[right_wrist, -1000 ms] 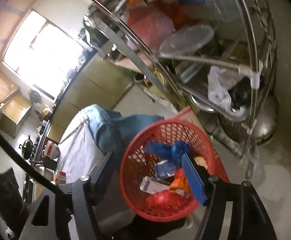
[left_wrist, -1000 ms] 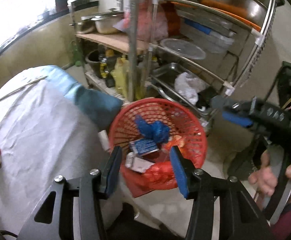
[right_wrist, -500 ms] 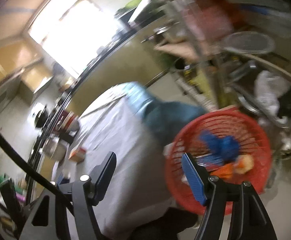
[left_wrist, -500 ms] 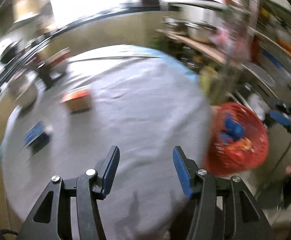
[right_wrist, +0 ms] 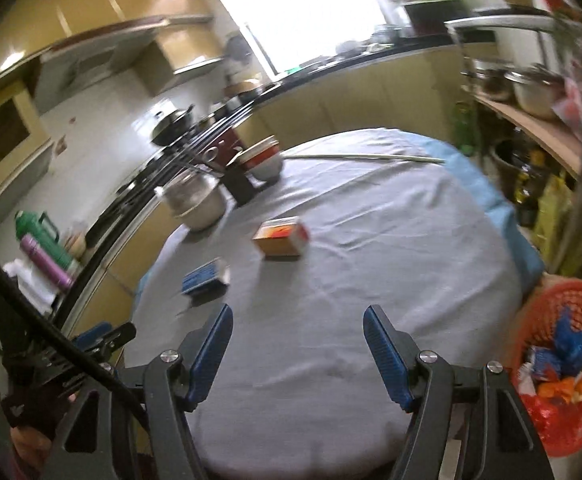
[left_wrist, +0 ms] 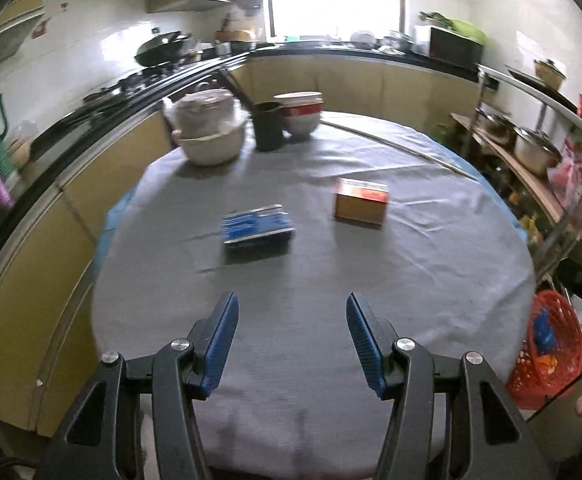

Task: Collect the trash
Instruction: 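Swing both tools back over the table toward the blue and orange boxes, then grasp the flattened blue box with the left tool while the right tool grasps the orange box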

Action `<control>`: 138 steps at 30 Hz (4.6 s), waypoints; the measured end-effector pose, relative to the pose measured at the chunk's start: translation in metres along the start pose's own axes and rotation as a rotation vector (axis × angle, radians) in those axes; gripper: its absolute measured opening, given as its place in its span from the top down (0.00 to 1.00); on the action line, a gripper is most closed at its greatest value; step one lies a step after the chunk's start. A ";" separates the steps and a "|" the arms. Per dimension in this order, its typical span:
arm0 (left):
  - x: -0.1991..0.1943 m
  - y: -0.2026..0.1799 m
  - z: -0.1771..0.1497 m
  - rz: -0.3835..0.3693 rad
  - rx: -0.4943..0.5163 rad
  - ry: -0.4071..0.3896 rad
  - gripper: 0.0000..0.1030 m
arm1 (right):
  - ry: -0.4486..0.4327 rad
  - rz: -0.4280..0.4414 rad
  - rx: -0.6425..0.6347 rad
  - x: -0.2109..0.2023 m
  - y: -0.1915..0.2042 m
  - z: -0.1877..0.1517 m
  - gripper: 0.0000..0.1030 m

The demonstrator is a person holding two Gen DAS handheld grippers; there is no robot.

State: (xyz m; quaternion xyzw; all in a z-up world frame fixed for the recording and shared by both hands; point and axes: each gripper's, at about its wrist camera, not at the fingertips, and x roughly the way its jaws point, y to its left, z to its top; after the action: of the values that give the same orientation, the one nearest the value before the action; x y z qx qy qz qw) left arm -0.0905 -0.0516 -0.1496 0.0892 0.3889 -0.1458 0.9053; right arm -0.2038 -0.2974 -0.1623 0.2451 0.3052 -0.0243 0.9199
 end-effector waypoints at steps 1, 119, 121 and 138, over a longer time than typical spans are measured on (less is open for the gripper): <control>-0.001 0.006 -0.001 0.006 -0.010 -0.002 0.44 | 0.009 0.009 -0.012 0.004 0.008 -0.002 0.30; 0.117 0.084 0.015 0.098 -0.055 0.137 0.44 | 0.275 0.033 -0.004 0.150 0.037 0.005 0.30; 0.121 0.089 0.022 0.085 -0.053 0.130 0.44 | 0.272 0.031 -0.003 0.154 0.036 0.009 0.30; 0.196 0.110 0.095 -0.108 -0.020 0.127 0.44 | 0.123 0.061 0.063 0.216 0.008 0.106 0.30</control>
State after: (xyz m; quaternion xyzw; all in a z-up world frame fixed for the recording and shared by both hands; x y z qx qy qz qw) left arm 0.1393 -0.0121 -0.2223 0.0679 0.4511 -0.1846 0.8705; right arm 0.0315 -0.3169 -0.2095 0.2841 0.3525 0.0092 0.8916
